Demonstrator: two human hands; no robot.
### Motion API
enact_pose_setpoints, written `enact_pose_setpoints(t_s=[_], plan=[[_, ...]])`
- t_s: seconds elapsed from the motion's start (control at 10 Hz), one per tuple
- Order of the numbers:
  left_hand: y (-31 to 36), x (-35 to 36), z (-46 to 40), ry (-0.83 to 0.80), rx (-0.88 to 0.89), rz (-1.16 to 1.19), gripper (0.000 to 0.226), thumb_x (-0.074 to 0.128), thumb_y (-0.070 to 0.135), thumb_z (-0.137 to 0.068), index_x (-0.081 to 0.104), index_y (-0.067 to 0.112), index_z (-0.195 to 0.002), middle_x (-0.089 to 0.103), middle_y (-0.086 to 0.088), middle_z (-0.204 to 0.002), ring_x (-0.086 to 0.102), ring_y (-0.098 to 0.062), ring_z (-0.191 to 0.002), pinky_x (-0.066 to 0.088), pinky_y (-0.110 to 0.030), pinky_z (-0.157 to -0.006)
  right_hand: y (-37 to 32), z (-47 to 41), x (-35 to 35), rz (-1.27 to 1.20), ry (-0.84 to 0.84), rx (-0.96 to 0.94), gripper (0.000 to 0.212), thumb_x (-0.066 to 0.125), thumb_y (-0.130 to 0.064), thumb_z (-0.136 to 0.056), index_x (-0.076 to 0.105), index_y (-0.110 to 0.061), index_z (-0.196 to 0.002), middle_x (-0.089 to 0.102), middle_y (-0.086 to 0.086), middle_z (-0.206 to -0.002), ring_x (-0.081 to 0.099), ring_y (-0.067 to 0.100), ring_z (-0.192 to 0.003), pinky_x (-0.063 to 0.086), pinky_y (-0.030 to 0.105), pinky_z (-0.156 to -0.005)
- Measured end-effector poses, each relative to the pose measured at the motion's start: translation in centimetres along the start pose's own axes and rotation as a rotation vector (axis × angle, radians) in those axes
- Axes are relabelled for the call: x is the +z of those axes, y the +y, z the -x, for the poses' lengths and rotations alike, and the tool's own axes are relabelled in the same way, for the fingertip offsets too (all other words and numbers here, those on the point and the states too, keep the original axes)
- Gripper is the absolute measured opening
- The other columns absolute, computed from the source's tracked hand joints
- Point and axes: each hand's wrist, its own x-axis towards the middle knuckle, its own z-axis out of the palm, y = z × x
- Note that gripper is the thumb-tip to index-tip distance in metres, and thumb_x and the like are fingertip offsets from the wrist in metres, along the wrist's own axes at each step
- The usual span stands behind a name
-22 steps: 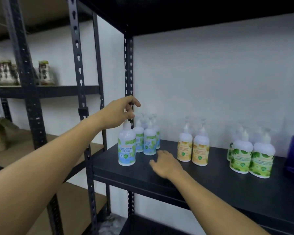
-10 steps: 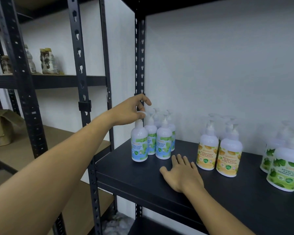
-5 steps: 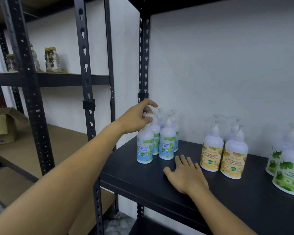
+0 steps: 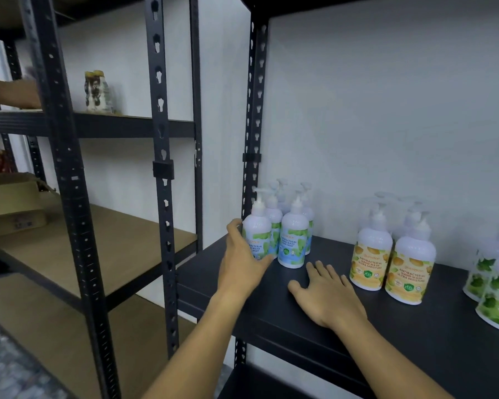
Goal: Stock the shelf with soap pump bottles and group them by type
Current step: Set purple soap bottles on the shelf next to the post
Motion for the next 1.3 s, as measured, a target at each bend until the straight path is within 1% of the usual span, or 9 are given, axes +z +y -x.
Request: enact_pose_setpoints(t_s=[0.1, 0.2, 0.7, 0.8, 0.9, 1.0, 1.1, 1.2, 1.3], plan=[[-0.2, -0.1, -0.1, -0.011, 0.014, -0.054, 0.082, 0.080, 0.018, -0.076, 0.020, 0.040, -0.128, 0.056, 0.001, -0.124, 0.063, -0.016, -0.101, 0.057, -0.041, -0.081, -0.1, -0.1, 0.0, 0.002, -0.001, 0.003, 0.077, 0.023, -0.060, -0.096, 0.008, -0.021, -0.160, 0.000, -0.002, -0.168, -0.002, 0.017, -0.154, 0.002, 0.040, -0.125], [-0.4, -0.1, -0.1, -0.015, 0.011, -0.037, 0.081, 0.079, 0.014, -0.078, 0.021, 0.039, -0.128, 0.057, 0.002, -0.122, 0.063, -0.016, -0.099, 0.057, -0.039, -0.081, -0.1, -0.1, 0.0, 0.006, -0.003, 0.006, 0.076, 0.024, -0.060, -0.097, 0.008, -0.021, -0.160, 0.000, -0.002, -0.168, -0.001, 0.017, -0.154, 0.002, 0.040, -0.125], [-0.9, -0.1, -0.5, -0.069, -0.008, 0.037, 0.086, 0.077, 0.008, -0.079, 0.020, 0.042, -0.134, 0.058, 0.002, -0.122, 0.062, -0.019, -0.104, 0.056, -0.044, -0.088, -0.2, 0.1, -0.2, 0.020, -0.011, 0.009, 0.075, 0.024, -0.061, -0.098, 0.009, -0.023, -0.160, 0.002, -0.002, -0.168, 0.000, 0.016, -0.154, 0.004, 0.039, -0.124], [-1.2, -0.1, -0.7, -0.094, -0.005, 0.065, 0.085, 0.074, 0.005, -0.081, 0.020, 0.041, -0.136, 0.058, 0.000, -0.122, 0.063, -0.017, -0.102, 0.056, -0.035, -0.085, -0.1, 0.1, -0.2, 0.020, -0.012, 0.011, 0.074, 0.025, -0.060, -0.098, 0.009, -0.023, -0.160, 0.002, -0.002, -0.168, 0.000, 0.017, -0.154, 0.004, 0.039, -0.124], [-1.3, 0.0, -0.8, -0.114, -0.007, 0.089, 0.084, 0.072, 0.003, -0.083, 0.020, 0.038, -0.139, 0.058, 0.000, -0.121, 0.062, -0.015, -0.101, 0.053, -0.025, -0.079, -0.1, 0.1, -0.2, 0.019, -0.011, 0.011, 0.074, 0.025, -0.060, -0.098, 0.010, -0.023, -0.160, 0.002, -0.002, -0.168, 0.000, 0.017, -0.154, 0.004, 0.039, -0.124], [-1.4, 0.2, -0.8, -0.094, 0.001, 0.088, 0.092, 0.074, 0.004, -0.080, 0.017, 0.043, -0.140, 0.053, -0.001, -0.125, 0.059, -0.020, -0.110, 0.055, -0.035, -0.088, -0.2, 0.1, -0.2, 0.016, -0.009, 0.010, 0.075, 0.025, -0.061, -0.098, 0.010, -0.023, -0.160, 0.002, -0.002, -0.168, 0.000, 0.016, -0.154, 0.003, 0.039, -0.124], [-1.5, 0.2, -0.8, -0.075, 0.006, 0.093, 0.098, 0.074, 0.001, -0.079, 0.014, 0.045, -0.143, 0.050, -0.002, -0.128, 0.057, -0.020, -0.113, 0.055, -0.038, -0.092, -0.1, 0.1, -0.2, 0.015, -0.008, 0.008, 0.074, 0.025, -0.060, -0.098, 0.010, -0.023, -0.160, 0.002, -0.002, -0.168, 0.000, 0.017, -0.154, 0.003, 0.039, -0.124], [-1.6, 0.2, -0.9, -0.075, 0.034, 0.093, 0.094, 0.072, -0.001, -0.081, 0.017, 0.045, -0.141, 0.052, -0.001, -0.127, 0.059, -0.019, -0.111, 0.056, -0.036, -0.090, -0.1, 0.1, -0.1, 0.014, -0.009, 0.007, 0.074, 0.025, -0.060, -0.098, 0.010, -0.023, -0.160, 0.002, -0.002, -0.168, 0.000, 0.017, -0.154, 0.003, 0.040, -0.124], [-1.6, 0.2, -0.9, -0.069, 0.041, 0.072, 0.093, 0.073, 0.001, -0.081, 0.017, 0.046, -0.140, 0.054, -0.001, -0.126, 0.060, -0.019, -0.109, 0.056, -0.039, -0.091, 0.0, 0.0, -0.1, 0.013, -0.006, 0.007, 0.074, 0.025, -0.060, -0.098, 0.010, -0.023, -0.160, 0.003, -0.002, -0.168, 0.000, 0.017, -0.154, 0.003, 0.040, -0.124]])
